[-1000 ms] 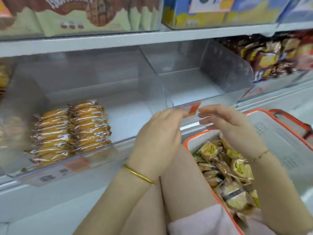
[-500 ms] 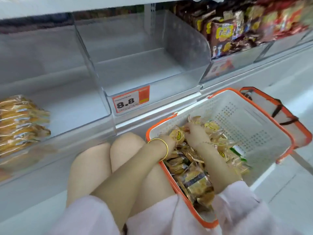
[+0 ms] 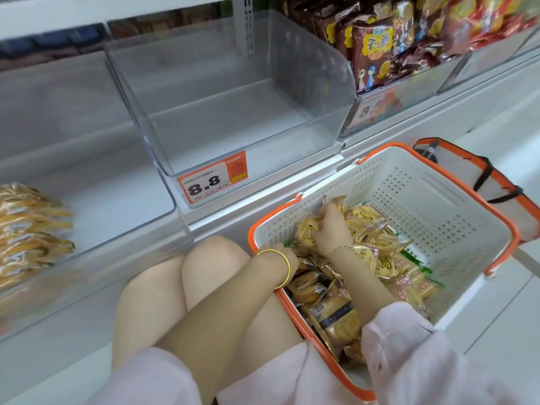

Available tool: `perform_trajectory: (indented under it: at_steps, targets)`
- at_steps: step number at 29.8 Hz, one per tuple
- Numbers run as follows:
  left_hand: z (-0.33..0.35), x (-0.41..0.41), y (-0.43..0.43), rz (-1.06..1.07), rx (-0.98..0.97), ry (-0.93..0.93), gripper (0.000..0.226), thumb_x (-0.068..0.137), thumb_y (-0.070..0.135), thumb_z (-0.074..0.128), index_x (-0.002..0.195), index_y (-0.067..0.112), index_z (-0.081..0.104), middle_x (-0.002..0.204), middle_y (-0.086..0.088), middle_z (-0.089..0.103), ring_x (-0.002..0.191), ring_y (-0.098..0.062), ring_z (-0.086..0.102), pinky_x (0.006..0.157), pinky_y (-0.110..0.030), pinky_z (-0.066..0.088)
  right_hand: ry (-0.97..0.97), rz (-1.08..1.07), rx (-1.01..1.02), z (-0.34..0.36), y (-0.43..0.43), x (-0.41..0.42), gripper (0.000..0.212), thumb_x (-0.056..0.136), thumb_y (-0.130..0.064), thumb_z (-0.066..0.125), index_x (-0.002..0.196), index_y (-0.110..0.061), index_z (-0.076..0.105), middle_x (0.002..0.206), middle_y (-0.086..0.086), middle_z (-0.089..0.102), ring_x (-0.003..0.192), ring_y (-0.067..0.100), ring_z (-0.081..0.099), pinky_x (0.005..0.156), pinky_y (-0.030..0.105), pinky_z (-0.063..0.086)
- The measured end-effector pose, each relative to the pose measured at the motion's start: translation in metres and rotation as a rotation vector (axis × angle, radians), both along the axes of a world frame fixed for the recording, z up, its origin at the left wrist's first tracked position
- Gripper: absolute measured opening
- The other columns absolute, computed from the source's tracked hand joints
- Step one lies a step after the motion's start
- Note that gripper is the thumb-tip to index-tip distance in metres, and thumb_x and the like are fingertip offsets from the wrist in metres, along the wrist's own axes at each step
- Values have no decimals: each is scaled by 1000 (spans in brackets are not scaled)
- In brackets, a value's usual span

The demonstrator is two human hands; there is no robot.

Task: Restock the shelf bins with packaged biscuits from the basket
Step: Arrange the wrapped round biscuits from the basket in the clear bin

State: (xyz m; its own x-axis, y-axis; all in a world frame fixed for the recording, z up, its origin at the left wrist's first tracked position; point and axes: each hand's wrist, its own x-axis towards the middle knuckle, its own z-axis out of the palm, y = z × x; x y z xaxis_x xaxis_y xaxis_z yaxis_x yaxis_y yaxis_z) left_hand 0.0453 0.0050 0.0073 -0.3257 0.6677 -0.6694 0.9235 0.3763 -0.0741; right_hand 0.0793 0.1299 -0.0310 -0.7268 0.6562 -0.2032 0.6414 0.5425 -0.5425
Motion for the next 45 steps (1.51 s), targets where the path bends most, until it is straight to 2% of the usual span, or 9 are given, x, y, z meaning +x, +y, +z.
perform_trajectory:
  at_steps: [5,11,17,21,25,30,36,41,45]
  targets:
    - [16,-7,-9,128,328,-1,30,83,10,60,113,11,59,114,-9,59,106,-30,57,86,-40,51,207,-118,-56,20,8,12,46,74,-2,63,119,-9,56,102,14,58,84,23,52,77,38,50]
    - [78,-24,-36,506,811,-303,18,87,21,63,96,22,48,90,5,55,83,-15,54,70,-27,41,548,-338,-334,73,-7,39,28,78,-2,60,100,-18,51,97,-2,54,95,30,59,81,46,52]
    - [154,-32,-80,620,946,-528,33,83,6,67,88,28,43,93,-7,55,67,-24,64,65,-40,56,636,-170,-503,127,-46,41,38,73,-8,56,96,-37,49,108,8,63,99,26,60,83,43,50]
    - [191,-33,-122,673,944,-580,39,85,4,64,117,20,50,107,-13,57,79,-28,66,66,-35,59,650,23,-521,162,-83,40,51,79,3,52,106,-40,53,88,13,60,79,25,57,75,49,52]
    - [224,-38,-187,724,866,-546,26,87,7,63,111,16,61,102,-18,66,73,-25,65,65,-38,58,674,229,-579,192,-128,29,54,81,9,47,114,-33,56,79,-1,54,74,11,51,70,29,47]
    - [247,-56,-288,916,978,-307,18,85,3,63,95,17,63,87,-9,69,63,-10,63,56,-23,53,664,376,-669,210,-193,-12,34,84,8,48,103,-19,57,87,-4,62,78,9,58,68,21,50]
    - [225,-92,-361,1093,1045,192,20,79,4,64,90,19,56,86,-1,60,81,-20,57,80,-32,47,677,558,-468,209,-259,-76,36,82,5,56,87,-29,49,87,1,57,75,14,53,63,23,42]
    - [197,-121,-367,1092,814,596,27,87,6,52,112,16,50,114,-14,60,108,-36,55,89,-40,41,615,587,-191,199,-300,-141,28,81,3,58,99,-17,52,83,-7,52,83,17,52,70,22,38]
    - [183,-148,-357,1105,587,699,46,83,4,58,126,2,43,117,-19,59,107,-37,59,84,-40,46,542,511,-52,181,-316,-196,27,81,4,53,104,-11,55,98,10,62,95,29,57,72,26,41]
